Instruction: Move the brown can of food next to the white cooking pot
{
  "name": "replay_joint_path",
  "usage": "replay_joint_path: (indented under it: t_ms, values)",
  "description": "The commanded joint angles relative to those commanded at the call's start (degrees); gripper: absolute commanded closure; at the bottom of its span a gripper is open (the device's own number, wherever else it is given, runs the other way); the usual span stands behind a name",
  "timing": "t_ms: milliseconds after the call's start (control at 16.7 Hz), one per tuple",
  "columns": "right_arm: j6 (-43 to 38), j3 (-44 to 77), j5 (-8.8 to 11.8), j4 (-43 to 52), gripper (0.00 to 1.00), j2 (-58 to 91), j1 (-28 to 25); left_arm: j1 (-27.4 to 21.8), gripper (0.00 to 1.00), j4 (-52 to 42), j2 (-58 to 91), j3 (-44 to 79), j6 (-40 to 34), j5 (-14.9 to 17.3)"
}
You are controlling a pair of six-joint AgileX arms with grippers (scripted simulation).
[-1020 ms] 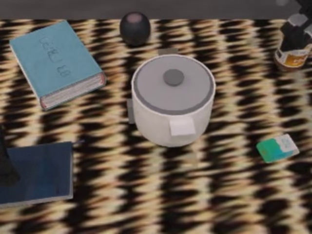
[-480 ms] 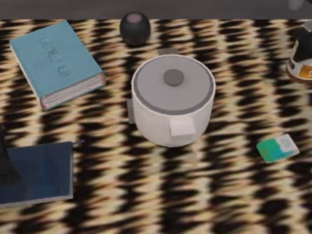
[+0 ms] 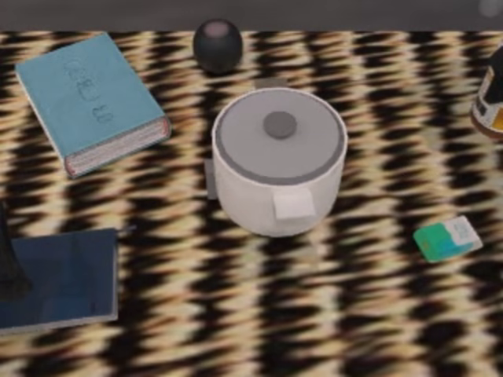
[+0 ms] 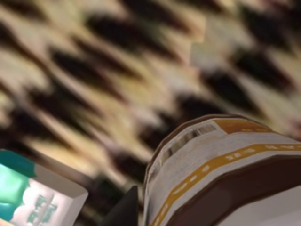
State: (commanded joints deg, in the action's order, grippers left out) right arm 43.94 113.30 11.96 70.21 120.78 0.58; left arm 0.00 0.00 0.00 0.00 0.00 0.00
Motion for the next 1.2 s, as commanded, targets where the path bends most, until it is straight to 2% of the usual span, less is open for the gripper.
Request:
replay_joint_path:
  t_ms: [240,420,600,1020,1200]
  values:
    - [-0.9,-0.2,-0.2,-0.2,1.00,0.0,0.1,0.0,0.00,0.0,0.0,0.0,0.0,0.0]
    - [-6.3,-2.4,-2.0,-2.3,1.00,-1.0,-1.7,0.0,0.00,0.0,0.0,0.0,0.0,0.0]
    - [-16.6,-6.7,-4.8,-5.5,1.00,-2.5,-4.9,0.0,0.00,0.0,0.0,0.0,0.0,0.0]
    - [-48.6,-19.6,-13.1,-14.9,1.00,-6.9,-14.2,0.0,0.00,0.0,0.0,0.0,0.0,0.0]
    - [-58.0,-23.9,-15.9,-18.4,1.00,-8.7,-17.3,0.0,0.00,0.0,0.0,0.0,0.0,0.0]
